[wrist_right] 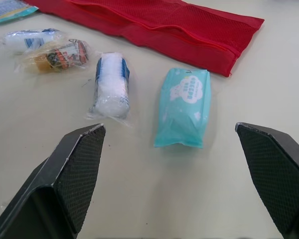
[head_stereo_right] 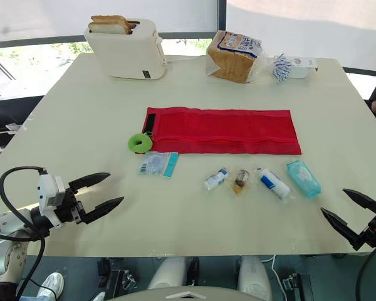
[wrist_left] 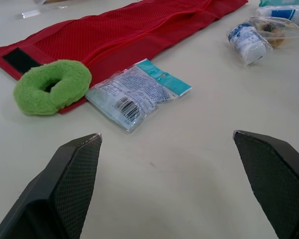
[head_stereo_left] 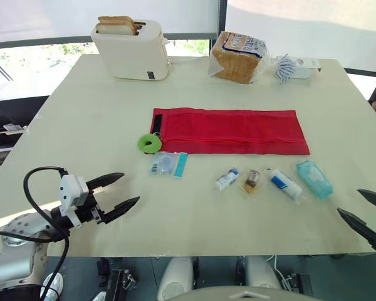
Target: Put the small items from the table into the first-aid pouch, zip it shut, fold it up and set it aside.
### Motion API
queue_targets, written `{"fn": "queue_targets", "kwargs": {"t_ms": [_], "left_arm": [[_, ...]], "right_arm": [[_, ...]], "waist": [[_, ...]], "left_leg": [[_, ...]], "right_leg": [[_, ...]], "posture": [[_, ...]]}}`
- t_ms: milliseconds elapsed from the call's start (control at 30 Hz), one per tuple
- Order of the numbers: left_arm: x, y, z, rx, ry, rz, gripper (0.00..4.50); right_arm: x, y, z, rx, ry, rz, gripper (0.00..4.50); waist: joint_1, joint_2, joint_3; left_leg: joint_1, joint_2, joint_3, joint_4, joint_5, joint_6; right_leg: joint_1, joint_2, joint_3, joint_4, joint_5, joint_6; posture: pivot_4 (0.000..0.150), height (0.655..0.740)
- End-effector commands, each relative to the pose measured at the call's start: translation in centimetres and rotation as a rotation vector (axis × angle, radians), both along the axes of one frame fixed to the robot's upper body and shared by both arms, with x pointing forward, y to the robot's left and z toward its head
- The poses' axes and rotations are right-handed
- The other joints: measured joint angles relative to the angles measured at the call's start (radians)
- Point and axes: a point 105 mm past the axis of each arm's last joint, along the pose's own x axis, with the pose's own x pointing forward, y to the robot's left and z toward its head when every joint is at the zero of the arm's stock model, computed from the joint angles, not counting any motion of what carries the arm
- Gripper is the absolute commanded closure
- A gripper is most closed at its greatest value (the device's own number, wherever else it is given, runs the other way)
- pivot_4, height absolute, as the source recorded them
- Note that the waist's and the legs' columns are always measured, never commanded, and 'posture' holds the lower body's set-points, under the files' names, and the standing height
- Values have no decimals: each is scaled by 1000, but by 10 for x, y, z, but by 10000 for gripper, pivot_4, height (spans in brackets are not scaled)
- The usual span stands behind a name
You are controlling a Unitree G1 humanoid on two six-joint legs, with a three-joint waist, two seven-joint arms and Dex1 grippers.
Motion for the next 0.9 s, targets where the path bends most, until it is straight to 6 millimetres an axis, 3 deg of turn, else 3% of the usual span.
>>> {"fn": "queue_targets", "kwargs": {"t_ms": [33, 367, 600, 767, 900], "left_arm": [[1, 1, 6, 1, -31, -4, 0], [8, 2, 5, 6, -50, 18, 0], [11, 1, 7, -12, -67, 33, 0], [14, 1, 10, -14, -71, 40, 0], [32, 4, 18, -50, -44, 109, 0]], "right_arm": [[-3, -9, 6, -22, -48, -16, 441], [-2, -14, 4, -27, -63, -12, 441], [1, -9, 13, -19, -84, 9, 441], [7, 13, 25, 8, -118, 83, 441], [15, 44, 42, 50, -155, 187, 441]], "waist": [[0, 0, 0], [-1, 0, 0], [0, 0, 0], [0, 0, 0], [1, 0, 0]], "left_leg": [[0, 0, 0, 0, 0, 0], [1, 0, 0, 1, 0, 0], [1, 0, 0, 1, 0, 0], [1, 0, 0, 1, 0, 0], [1, 0, 0, 2, 0, 0]], "right_leg": [[0, 0, -1, 0, 0, 0], [1, 5, -3, 2, 0, 0], [1, 6, -3, 2, 0, 0], [1, 6, -3, 3, 1, 1], [1, 6, -3, 4, 1, 2]], "posture": [[1500, 7400], [1500, 7400], [1500, 7400], [1500, 7400], [1500, 7400]]}}
